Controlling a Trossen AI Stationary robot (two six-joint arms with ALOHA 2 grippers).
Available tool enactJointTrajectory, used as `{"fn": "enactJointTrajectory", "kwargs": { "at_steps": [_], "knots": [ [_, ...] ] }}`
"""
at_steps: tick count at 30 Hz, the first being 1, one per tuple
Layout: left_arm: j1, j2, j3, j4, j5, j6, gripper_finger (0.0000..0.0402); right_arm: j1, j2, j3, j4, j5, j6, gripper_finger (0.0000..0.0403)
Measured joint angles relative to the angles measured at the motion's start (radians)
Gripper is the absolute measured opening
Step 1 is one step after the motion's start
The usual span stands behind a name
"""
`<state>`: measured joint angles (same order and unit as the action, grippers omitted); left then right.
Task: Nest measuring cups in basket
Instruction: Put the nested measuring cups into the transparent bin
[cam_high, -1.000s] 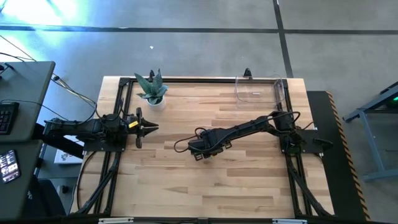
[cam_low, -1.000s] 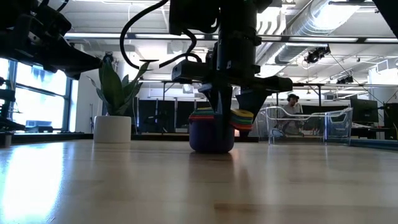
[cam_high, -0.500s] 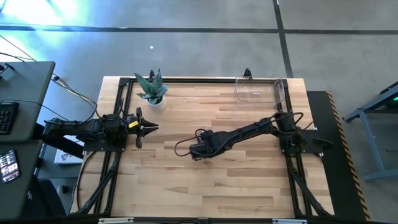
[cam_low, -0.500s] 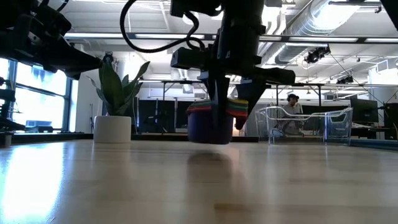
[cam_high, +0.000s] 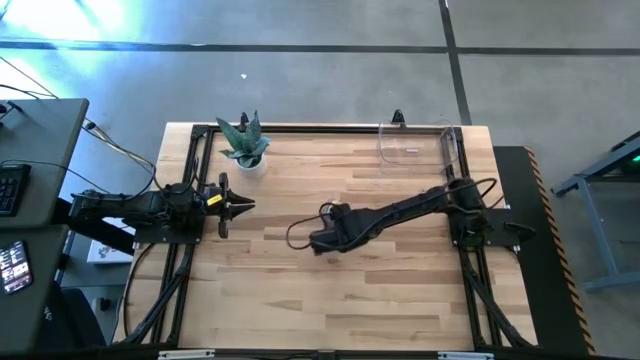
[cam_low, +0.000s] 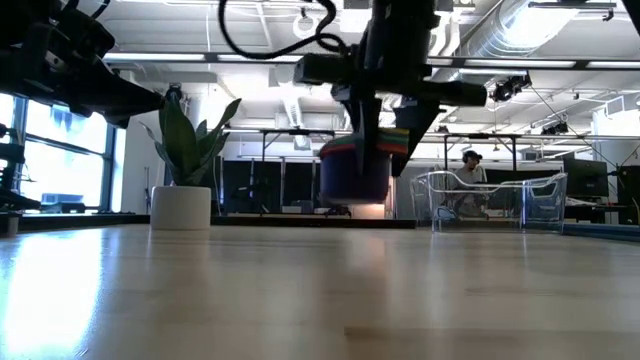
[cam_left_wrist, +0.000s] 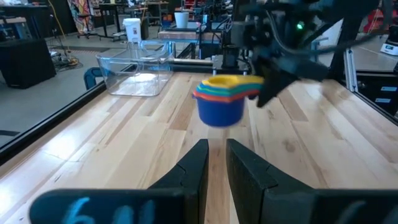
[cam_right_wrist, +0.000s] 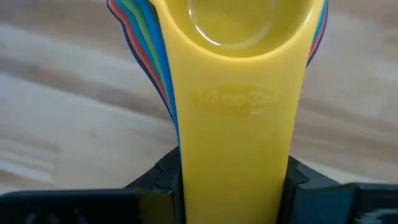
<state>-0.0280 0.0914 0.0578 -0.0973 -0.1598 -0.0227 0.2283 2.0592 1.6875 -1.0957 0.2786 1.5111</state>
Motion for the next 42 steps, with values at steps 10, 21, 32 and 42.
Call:
{"fn": "enactJointTrajectory", "kwargs": {
  "at_steps": [10,21,32,42],
  "knots": [
    [0.000,0.000,0.000,0.001,0.000,0.000,0.0046,-0.059,-0.121,0.000,-0.203,0.121,-0.032,0.0122],
    [0.000,0.000,0.000,0.001,0.000,0.000,0.0046,-0.239,-0.276,0.000,-0.350,0.213,-0.282,0.0122],
    [0.000,0.000,0.000,0.001,0.000,0.000,0.0046,-0.453,-0.562,-0.325,-0.109,0.219,-0.500,0.0122],
    [0.000,0.000,0.000,0.001,0.000,0.000,0.0046,-0.714,-0.844,-0.680,0.120,0.121,-0.875,0.0122]
  ]
}}
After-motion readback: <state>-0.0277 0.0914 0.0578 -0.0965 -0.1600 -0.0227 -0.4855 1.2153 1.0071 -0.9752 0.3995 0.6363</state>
